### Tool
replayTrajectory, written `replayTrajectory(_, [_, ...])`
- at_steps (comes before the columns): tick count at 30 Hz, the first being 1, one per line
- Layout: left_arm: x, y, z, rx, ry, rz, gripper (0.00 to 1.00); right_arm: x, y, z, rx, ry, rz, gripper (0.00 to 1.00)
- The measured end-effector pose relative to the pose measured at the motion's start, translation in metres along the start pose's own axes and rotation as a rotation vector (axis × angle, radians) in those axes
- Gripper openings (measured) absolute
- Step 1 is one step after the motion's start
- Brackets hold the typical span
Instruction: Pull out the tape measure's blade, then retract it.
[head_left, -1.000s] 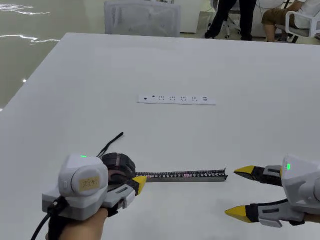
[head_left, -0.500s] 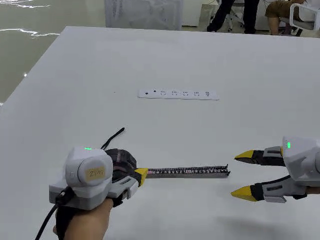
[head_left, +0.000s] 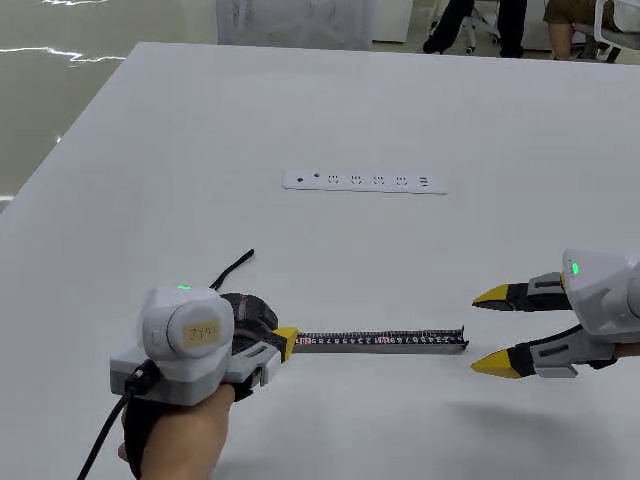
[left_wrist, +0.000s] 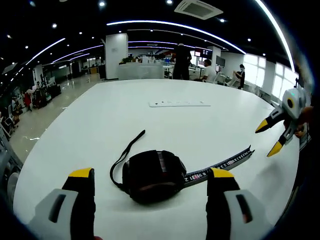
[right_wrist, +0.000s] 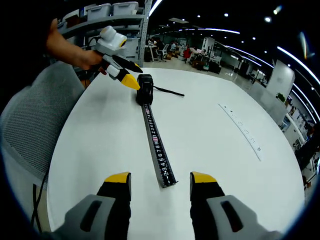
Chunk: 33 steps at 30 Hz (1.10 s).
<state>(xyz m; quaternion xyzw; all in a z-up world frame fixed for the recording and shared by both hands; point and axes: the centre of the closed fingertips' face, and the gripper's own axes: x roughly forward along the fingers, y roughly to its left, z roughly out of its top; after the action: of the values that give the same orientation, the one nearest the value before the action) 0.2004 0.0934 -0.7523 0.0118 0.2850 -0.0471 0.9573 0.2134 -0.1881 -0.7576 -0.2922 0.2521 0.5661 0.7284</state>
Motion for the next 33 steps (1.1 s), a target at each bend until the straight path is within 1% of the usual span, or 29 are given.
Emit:
replayTrajectory(3, [0.003, 0.000, 0.000, -0.004, 0.002, -0.001, 0.90, 0.002, -0.005, -0.003, -0.004, 0.010, 0.006, 0.47])
replayTrajectory(4, [0.003, -0.001, 0.001, -0.006, 0.002, -0.001, 0.90, 0.002, -0.003, -0.003, -0.005, 0.011, 0.012, 0.47])
replayTrajectory(6, [0.004, -0.001, 0.000, -0.006, 0.003, 0.000, 0.90, 0.003, -0.005, -0.004, -0.010, 0.017, 0.018, 0.46])
replayTrajectory(10, [0.006, -0.001, 0.000, -0.010, 0.010, 0.003, 0.89, 0.007, -0.011, -0.010, -0.014, 0.029, 0.031, 0.43])
replayTrajectory(12, [0.007, 0.000, -0.002, -0.017, 0.014, 0.007, 0.89, 0.009, -0.009, -0.010, -0.026, 0.038, 0.043, 0.41])
replayTrajectory(14, [0.008, 0.001, -0.003, -0.026, 0.017, 0.011, 0.88, 0.014, -0.011, -0.014, -0.037, 0.053, 0.054, 0.39])
replayTrajectory(16, [0.008, 0.000, -0.003, -0.029, 0.018, 0.012, 0.87, 0.016, -0.011, -0.014, -0.044, 0.059, 0.061, 0.37])
replayTrajectory(21, [0.013, -0.002, -0.004, -0.033, 0.027, 0.003, 0.84, 0.026, -0.014, -0.019, -0.057, 0.075, 0.080, 0.34])
replayTrajectory(25, [0.014, -0.001, -0.006, -0.040, 0.035, 0.009, 0.82, 0.029, -0.012, -0.021, -0.071, 0.099, 0.103, 0.32])
replayTrajectory(28, [0.015, -0.001, -0.007, -0.047, 0.041, 0.011, 0.81, 0.034, -0.015, -0.026, -0.077, 0.110, 0.112, 0.30])
replayTrajectory(33, [0.016, 0.001, -0.010, -0.062, 0.048, 0.021, 0.80, 0.034, -0.013, -0.028, -0.092, 0.136, 0.132, 0.27])
